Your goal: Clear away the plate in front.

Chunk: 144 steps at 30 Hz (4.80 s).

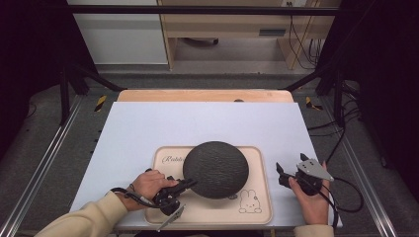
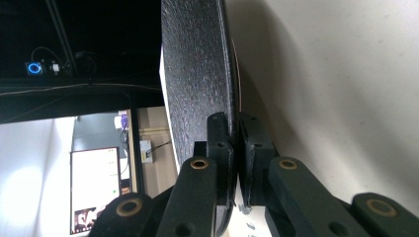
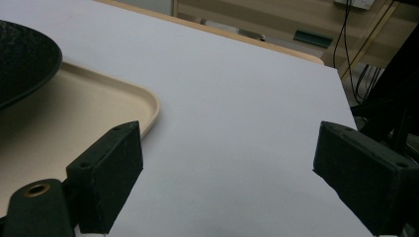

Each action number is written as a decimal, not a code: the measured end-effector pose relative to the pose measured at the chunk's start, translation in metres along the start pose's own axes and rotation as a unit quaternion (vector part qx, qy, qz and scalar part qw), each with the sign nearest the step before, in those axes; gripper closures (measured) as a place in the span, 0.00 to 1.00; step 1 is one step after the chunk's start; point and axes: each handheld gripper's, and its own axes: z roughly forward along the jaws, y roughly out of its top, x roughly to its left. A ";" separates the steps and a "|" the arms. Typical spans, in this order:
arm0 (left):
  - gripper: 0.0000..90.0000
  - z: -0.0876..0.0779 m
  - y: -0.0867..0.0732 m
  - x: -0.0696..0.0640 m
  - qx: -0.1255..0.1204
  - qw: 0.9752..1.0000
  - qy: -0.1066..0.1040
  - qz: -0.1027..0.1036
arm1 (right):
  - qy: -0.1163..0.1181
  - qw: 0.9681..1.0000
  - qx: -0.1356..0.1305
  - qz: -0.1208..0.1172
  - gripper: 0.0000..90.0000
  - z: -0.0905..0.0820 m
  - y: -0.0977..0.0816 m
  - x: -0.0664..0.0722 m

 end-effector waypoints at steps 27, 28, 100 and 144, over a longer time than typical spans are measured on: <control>0.95 0.002 0.010 -0.009 -0.003 0.999 -0.032 0.029 | 0.002 1.000 -0.003 0.007 0.13 -0.001 0.001 -0.001; 0.95 0.002 0.011 -0.011 -0.007 0.999 -0.035 0.028 | 0.003 1.000 -0.004 0.009 0.13 -0.001 0.001 -0.001; 0.29 -0.013 -0.045 0.074 0.095 0.974 0.072 -0.193 | 0.009 1.000 -0.002 0.002 0.12 0.001 0.003 0.002; 0.12 -0.079 -0.114 0.083 0.081 0.768 0.160 -0.615 | 0.054 0.997 -0.042 0.029 0.09 0.014 0.040 -0.016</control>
